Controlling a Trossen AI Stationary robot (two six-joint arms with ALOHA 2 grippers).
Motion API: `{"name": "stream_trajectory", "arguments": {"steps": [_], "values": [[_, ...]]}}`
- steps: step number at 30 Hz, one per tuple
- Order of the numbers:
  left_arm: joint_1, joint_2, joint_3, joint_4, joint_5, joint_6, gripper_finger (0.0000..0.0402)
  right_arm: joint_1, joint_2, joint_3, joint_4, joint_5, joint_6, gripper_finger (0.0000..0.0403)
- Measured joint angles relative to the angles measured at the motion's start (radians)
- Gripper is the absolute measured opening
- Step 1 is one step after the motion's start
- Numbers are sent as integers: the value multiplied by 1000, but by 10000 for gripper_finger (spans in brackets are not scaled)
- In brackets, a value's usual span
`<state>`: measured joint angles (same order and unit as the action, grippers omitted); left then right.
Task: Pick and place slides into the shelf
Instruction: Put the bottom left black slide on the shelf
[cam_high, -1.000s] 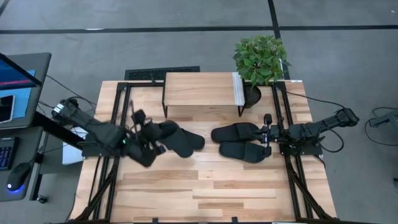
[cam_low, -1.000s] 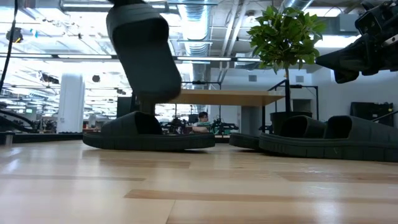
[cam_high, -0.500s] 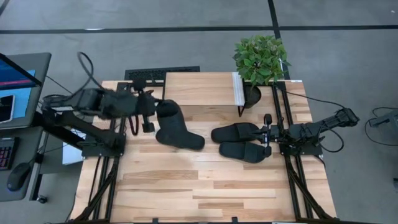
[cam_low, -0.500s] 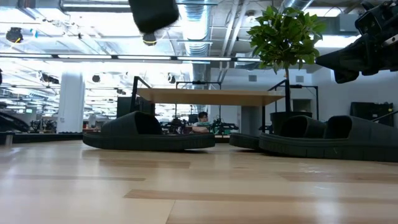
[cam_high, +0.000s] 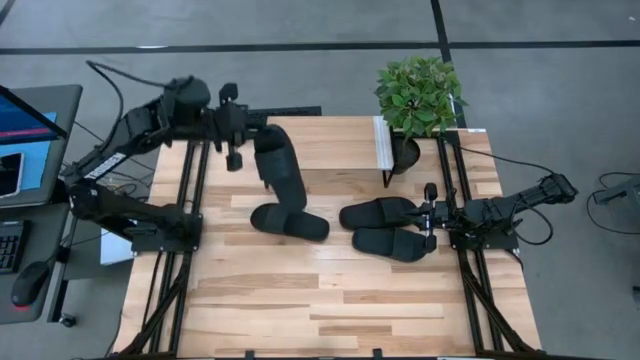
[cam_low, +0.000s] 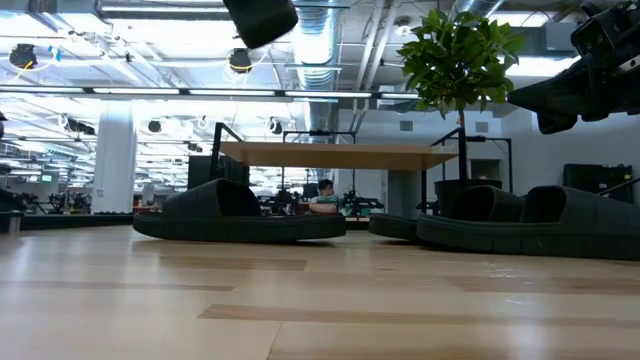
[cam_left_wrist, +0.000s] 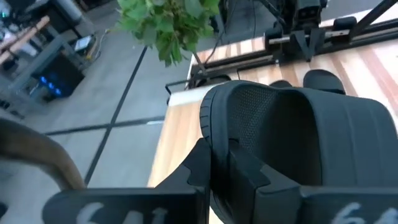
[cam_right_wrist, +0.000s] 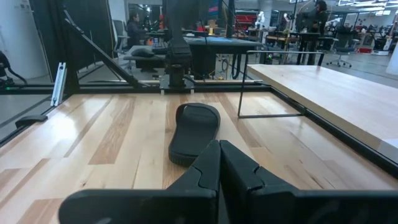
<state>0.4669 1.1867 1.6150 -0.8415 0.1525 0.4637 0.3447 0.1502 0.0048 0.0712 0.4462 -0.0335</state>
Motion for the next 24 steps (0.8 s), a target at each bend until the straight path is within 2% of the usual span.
{"name": "stream_trajectory", "arguments": {"steps": [8, 15, 21, 24], "values": [[262, 21, 0, 18, 263, 186, 12, 0, 0, 0, 0, 0, 0, 0], [463, 63, 1, 79, 600, 318, 12, 0, 0, 0, 0, 0, 0, 0], [569, 158, 0, 75, 692, 367, 12, 0, 0, 0, 0, 0, 0, 0], [595, 215, 7, 72, 706, 392, 12, 0, 0, 0, 0, 0, 0, 0]]}}
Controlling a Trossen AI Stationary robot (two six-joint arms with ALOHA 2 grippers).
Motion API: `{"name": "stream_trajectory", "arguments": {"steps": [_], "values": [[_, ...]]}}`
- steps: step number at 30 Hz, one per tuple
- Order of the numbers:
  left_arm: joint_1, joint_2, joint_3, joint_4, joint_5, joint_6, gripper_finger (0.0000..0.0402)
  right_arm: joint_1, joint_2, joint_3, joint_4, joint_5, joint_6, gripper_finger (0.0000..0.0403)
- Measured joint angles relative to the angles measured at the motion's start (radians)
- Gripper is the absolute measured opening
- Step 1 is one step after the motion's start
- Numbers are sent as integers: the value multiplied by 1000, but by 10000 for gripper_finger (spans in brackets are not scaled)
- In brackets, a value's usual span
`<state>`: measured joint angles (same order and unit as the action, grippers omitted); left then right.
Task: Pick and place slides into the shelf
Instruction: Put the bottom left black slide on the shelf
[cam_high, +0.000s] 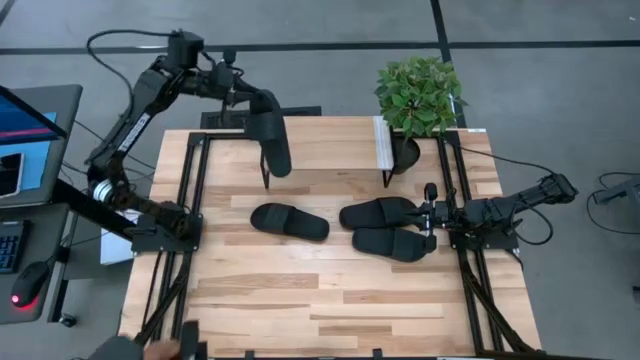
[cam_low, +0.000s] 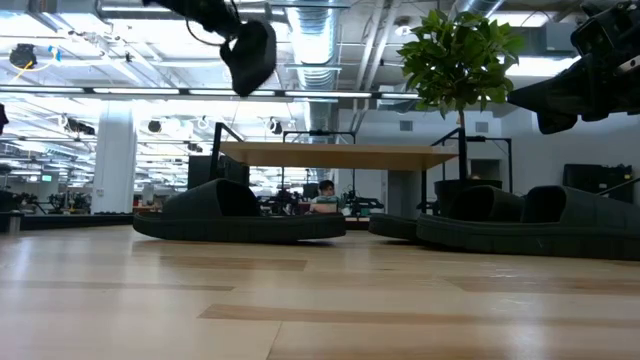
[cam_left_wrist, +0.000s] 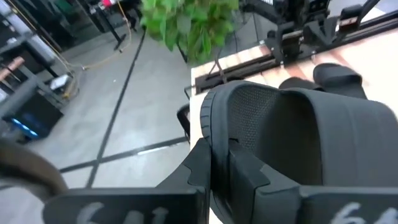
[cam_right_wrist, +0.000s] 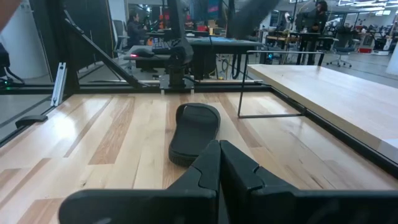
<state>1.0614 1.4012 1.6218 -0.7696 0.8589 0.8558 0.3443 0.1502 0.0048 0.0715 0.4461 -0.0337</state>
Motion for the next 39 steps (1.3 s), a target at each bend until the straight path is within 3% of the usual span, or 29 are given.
{"name": "stream_trajectory", "arguments": {"steps": [9, 20, 39], "values": [[22, 227, 250, -209, 64, 69, 11, 0, 0, 0, 0, 0, 0, 0], [20, 437, 505, -551, 0, 204, 11, 0, 0, 0, 0, 0, 0, 0], [6, 468, 523, -567, 23, 311, 11, 0, 0, 0, 0, 0, 0, 0]]}}
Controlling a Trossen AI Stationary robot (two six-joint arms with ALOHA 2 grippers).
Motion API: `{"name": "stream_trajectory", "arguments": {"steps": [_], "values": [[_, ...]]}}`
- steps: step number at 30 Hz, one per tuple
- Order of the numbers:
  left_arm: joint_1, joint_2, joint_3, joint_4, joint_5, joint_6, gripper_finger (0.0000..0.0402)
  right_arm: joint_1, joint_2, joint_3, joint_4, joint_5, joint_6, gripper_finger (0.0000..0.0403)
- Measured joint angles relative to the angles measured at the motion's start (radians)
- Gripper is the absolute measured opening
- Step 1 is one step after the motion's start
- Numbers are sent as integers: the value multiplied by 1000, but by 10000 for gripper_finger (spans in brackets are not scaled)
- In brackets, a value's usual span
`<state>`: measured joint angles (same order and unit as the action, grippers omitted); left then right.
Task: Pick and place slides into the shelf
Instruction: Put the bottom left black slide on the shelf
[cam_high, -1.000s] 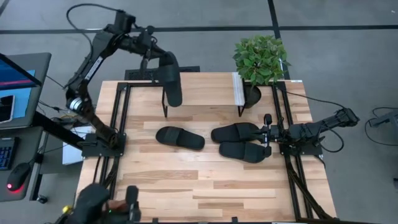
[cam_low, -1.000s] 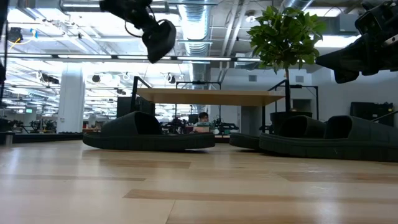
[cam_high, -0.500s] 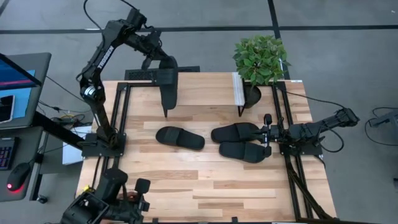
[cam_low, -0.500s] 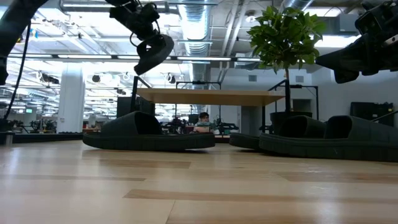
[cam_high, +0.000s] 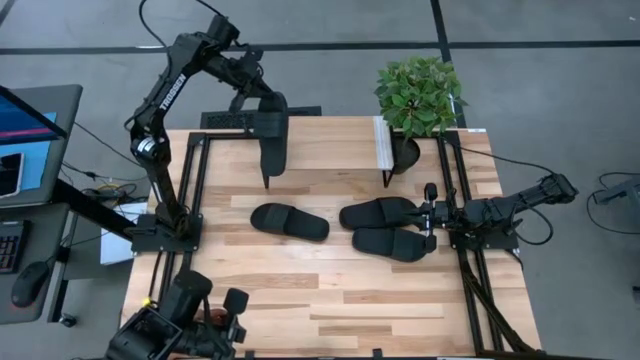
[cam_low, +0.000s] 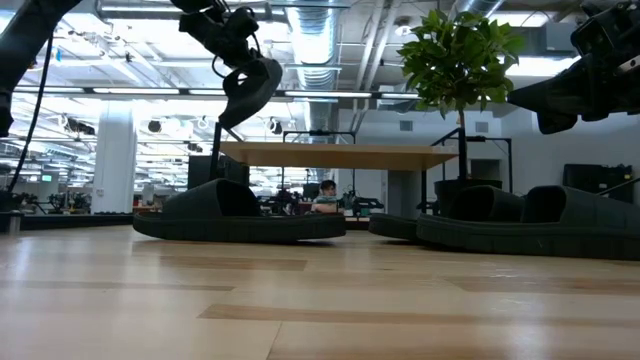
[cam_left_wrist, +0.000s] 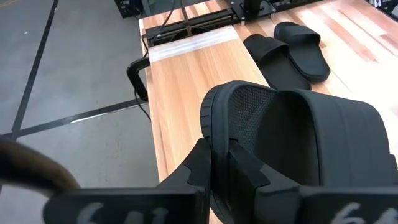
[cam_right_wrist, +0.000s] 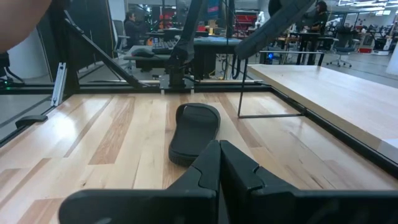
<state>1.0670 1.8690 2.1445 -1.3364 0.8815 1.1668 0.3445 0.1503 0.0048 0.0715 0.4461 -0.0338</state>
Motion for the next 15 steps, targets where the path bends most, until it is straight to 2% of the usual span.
{"name": "stream_trajectory", "arguments": {"steps": [15], "values": [[-41, 0, 0, 28, -13, 1, 11, 0, 0, 0, 0, 0, 0, 0]]}}
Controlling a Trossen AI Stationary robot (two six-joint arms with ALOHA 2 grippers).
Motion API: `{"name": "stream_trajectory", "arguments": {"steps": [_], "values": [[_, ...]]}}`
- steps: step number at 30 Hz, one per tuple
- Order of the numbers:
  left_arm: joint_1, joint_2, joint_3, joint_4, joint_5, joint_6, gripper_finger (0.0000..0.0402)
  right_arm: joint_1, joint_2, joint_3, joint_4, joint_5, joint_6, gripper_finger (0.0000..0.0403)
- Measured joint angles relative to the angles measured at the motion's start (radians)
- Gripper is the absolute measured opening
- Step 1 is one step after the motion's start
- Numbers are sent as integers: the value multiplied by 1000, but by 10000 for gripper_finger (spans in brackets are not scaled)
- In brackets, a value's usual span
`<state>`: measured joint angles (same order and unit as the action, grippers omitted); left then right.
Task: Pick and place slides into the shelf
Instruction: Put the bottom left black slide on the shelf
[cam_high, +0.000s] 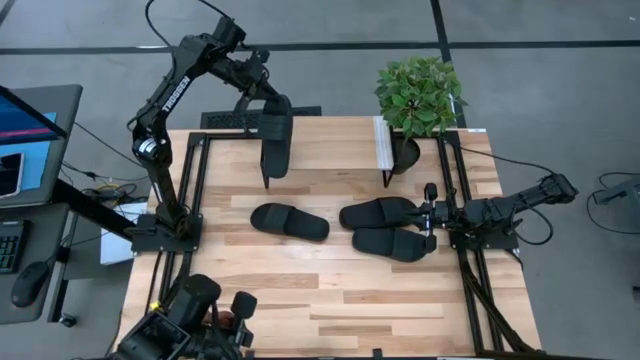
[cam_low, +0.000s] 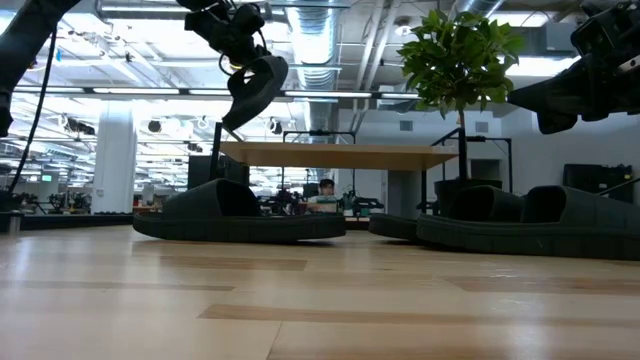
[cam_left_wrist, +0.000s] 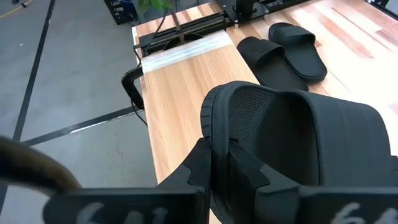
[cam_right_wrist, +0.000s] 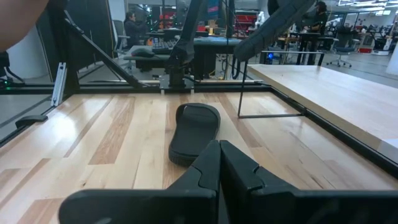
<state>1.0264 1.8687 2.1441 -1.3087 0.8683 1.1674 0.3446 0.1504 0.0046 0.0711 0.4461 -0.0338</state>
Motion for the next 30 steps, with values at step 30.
{"name": "stream_trajectory", "arguments": {"steps": [30], "values": [[0, 83, -1, 67, -137, -25, 11, 0, 0, 0, 0, 0, 0, 0]]}}
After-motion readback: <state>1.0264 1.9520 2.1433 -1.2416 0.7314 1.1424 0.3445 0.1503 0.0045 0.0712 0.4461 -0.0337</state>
